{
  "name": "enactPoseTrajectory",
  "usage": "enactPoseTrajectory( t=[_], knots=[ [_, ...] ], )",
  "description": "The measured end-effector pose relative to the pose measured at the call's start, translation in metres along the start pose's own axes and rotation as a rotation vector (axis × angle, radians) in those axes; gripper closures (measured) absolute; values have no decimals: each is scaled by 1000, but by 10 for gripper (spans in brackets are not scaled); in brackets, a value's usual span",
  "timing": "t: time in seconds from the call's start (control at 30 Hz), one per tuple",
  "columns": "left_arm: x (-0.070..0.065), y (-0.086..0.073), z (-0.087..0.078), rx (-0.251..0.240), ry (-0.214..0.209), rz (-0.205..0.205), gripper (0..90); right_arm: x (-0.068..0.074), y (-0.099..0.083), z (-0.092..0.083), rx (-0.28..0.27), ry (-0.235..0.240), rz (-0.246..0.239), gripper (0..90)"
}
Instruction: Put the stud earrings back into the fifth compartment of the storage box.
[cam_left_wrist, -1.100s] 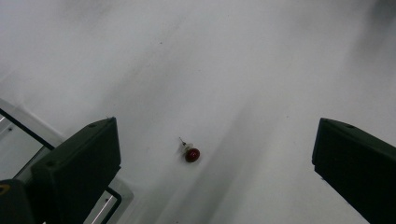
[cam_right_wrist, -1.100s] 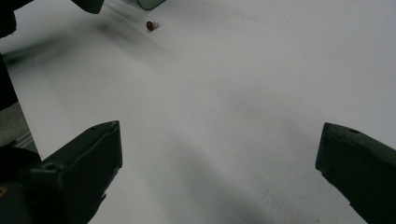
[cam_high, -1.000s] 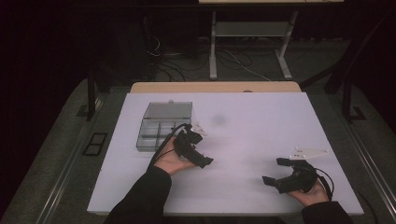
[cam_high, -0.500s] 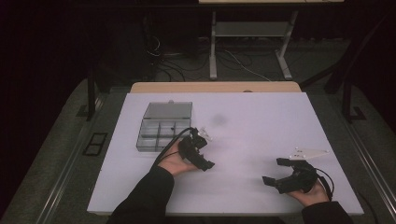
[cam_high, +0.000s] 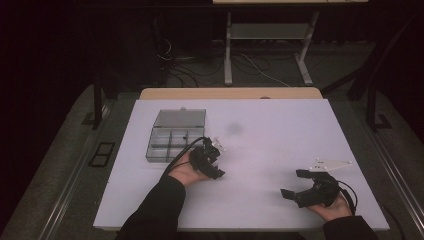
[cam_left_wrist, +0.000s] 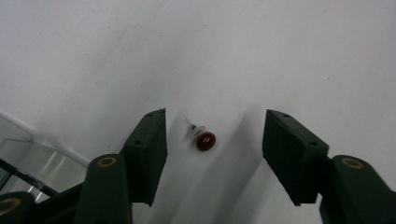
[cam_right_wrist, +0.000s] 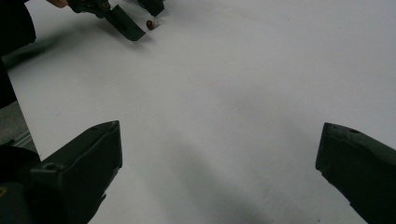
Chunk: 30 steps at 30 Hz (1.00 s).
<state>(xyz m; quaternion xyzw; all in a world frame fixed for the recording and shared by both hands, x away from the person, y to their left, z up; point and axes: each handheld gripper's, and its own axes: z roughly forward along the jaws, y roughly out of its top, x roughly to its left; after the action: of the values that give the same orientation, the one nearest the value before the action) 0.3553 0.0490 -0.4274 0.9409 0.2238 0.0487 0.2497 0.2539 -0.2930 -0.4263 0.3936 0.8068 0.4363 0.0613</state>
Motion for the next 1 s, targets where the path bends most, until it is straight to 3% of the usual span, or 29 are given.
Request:
enactPoseTrajectory(
  t=[0.47, 1.0],
  knots=[
    [1, 0, 2, -13, 9, 21, 767, 0, 0, 0, -6, -10, -3, 3],
    [6, -1, -3, -37, -14, -15, 790, -1, 0, 0, -6, -10, -2, 2]
  ],
)
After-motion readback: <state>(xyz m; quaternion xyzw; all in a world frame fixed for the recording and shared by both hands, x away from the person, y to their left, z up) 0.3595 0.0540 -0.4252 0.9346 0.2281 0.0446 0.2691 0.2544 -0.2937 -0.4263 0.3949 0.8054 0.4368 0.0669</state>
